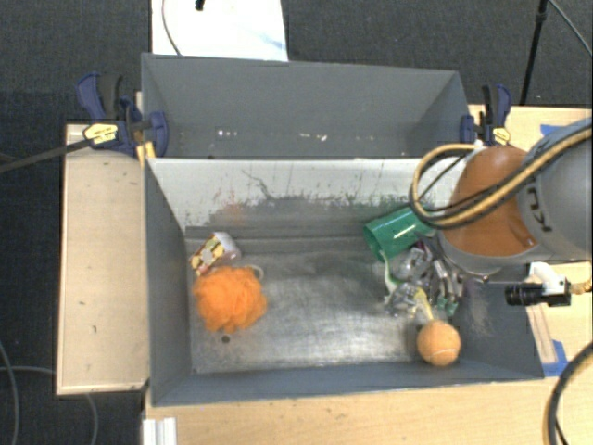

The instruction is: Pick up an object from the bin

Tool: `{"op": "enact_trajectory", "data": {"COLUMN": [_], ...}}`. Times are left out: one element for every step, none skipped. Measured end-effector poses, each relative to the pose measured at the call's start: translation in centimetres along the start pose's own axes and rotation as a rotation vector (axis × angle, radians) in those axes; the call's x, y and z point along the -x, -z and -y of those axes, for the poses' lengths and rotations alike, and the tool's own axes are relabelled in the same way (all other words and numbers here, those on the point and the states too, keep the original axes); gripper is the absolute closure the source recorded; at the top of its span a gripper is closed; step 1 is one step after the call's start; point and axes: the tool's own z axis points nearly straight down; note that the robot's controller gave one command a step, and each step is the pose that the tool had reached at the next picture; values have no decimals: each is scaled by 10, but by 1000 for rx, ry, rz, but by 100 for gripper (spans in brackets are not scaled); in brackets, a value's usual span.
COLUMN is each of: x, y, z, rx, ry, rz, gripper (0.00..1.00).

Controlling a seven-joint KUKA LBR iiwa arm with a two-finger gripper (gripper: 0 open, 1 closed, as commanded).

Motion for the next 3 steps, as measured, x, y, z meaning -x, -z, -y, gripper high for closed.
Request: {"op": "enact_trajectory", "data": {"x": [0,0,1], "y": [17,36,51], "z": [0,0,0], "rx": [-1,0,0], "ry": [1,2,2], "rz": [-3,-1,0], "gripper": [100,100,100]}}
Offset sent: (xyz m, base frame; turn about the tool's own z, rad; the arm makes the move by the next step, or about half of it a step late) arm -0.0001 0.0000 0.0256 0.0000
